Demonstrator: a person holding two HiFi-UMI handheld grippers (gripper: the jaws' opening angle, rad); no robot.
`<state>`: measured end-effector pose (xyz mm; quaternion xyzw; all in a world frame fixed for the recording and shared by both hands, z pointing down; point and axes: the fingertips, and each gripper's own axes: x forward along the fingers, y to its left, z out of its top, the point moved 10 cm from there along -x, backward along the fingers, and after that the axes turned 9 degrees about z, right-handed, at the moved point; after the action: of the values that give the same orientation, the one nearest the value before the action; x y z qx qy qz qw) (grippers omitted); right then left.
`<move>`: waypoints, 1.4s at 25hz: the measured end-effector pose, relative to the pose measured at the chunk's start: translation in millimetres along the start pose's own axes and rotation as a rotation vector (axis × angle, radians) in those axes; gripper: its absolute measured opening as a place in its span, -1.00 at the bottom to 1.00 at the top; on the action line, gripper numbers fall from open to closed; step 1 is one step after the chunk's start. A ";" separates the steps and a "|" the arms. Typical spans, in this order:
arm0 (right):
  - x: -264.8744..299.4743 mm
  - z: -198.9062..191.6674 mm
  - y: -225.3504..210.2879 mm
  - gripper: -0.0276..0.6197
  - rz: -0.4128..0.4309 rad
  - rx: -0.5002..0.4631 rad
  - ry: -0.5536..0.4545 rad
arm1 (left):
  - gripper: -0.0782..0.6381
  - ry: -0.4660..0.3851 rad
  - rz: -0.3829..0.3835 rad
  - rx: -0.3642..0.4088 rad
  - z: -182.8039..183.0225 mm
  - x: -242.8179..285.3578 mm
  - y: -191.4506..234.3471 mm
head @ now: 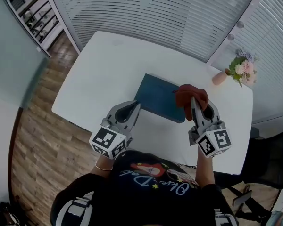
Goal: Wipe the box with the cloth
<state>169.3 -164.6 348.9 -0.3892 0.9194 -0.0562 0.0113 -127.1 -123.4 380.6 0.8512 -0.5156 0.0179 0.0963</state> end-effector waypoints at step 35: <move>246.6 -87.8 34.2 -0.80 0.284 -0.446 0.719 | -0.77 0.044 -0.143 -0.087 -19.2 55.3 96.3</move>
<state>-32.7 -309.4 437.9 -0.2077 0.8988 0.0135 -0.3858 -184.8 -211.7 420.7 0.8804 -0.4513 0.0072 0.1456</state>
